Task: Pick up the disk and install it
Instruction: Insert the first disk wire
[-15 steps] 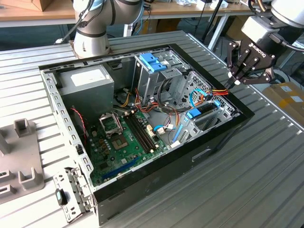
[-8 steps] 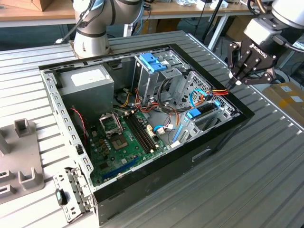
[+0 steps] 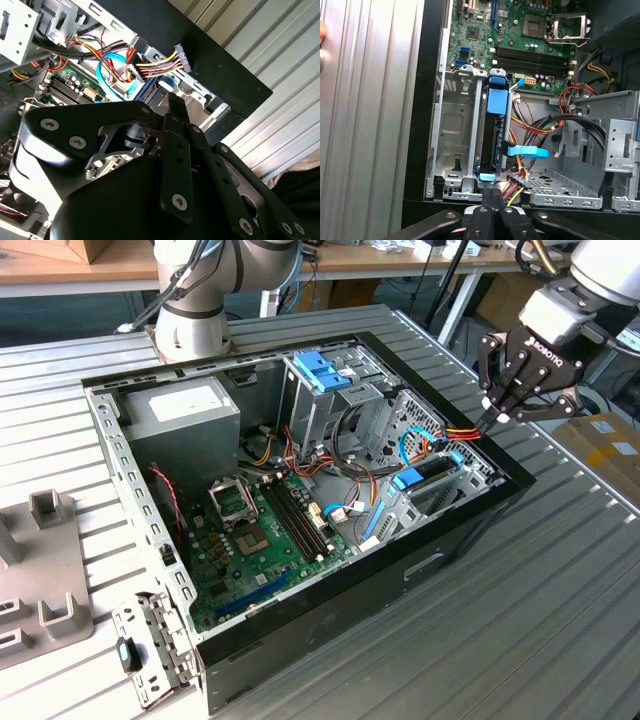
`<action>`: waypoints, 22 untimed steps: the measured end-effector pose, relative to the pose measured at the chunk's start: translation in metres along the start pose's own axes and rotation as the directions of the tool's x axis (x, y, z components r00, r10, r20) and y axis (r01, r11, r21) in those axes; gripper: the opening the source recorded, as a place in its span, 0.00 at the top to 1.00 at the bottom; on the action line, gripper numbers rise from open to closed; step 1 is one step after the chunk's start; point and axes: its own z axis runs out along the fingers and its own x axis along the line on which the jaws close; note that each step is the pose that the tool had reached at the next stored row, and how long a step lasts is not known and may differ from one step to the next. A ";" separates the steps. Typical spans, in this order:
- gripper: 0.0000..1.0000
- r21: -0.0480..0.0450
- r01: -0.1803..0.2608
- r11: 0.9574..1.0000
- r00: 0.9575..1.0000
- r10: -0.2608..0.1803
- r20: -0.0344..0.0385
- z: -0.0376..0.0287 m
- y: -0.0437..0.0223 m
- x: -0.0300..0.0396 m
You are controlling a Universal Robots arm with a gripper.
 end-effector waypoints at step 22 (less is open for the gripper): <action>0.90 -0.022 0.303 0.953 0.953 -0.303 0.002 0.0025 -0.0028 -0.0002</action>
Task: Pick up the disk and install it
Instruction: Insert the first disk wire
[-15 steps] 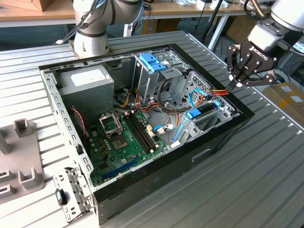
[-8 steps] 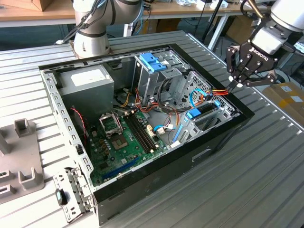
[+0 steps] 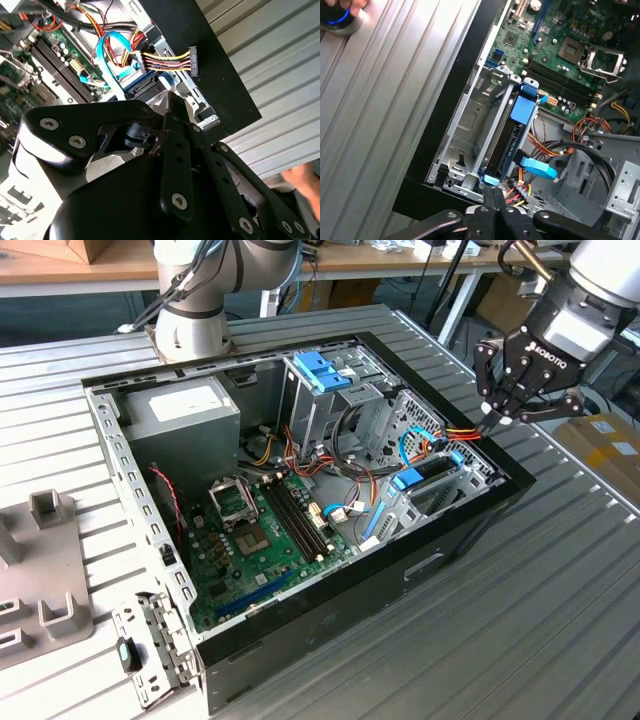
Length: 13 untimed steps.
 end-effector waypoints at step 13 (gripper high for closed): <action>0.90 -0.011 0.155 0.988 0.988 -0.155 0.000 0.0001 0.0000 0.0000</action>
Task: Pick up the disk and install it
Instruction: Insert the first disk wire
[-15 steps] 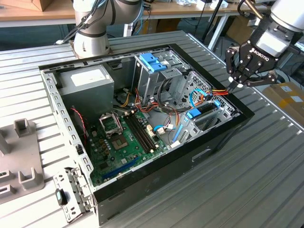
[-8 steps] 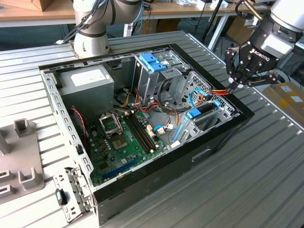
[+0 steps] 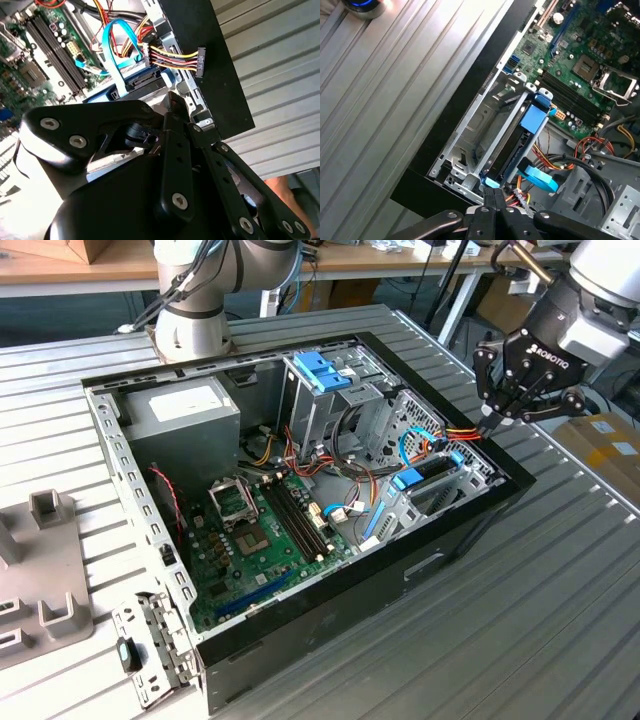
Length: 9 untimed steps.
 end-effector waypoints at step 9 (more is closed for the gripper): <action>0.90 -0.008 0.103 0.995 0.995 -0.103 0.000 0.0000 0.0000 0.0000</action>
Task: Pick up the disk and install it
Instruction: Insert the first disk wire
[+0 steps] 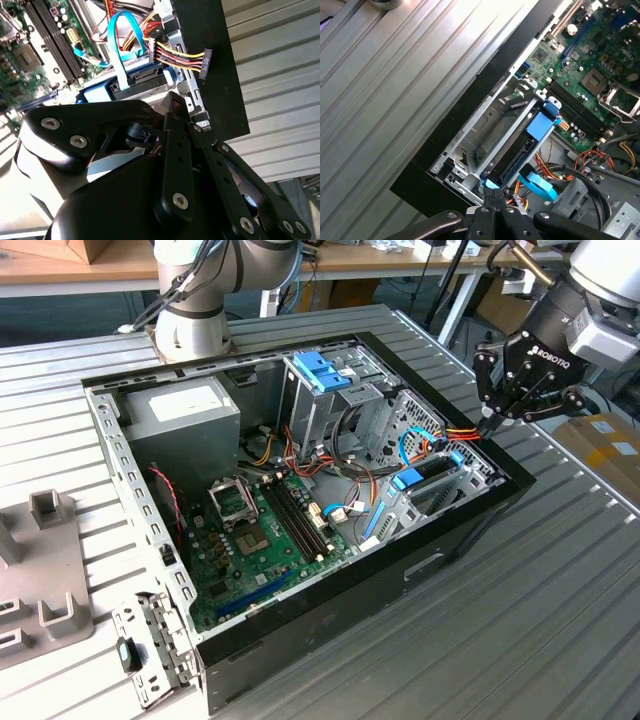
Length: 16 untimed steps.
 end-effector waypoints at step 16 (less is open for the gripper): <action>0.90 -0.014 0.196 0.981 0.981 -0.196 0.000 0.0001 -0.0057 0.0039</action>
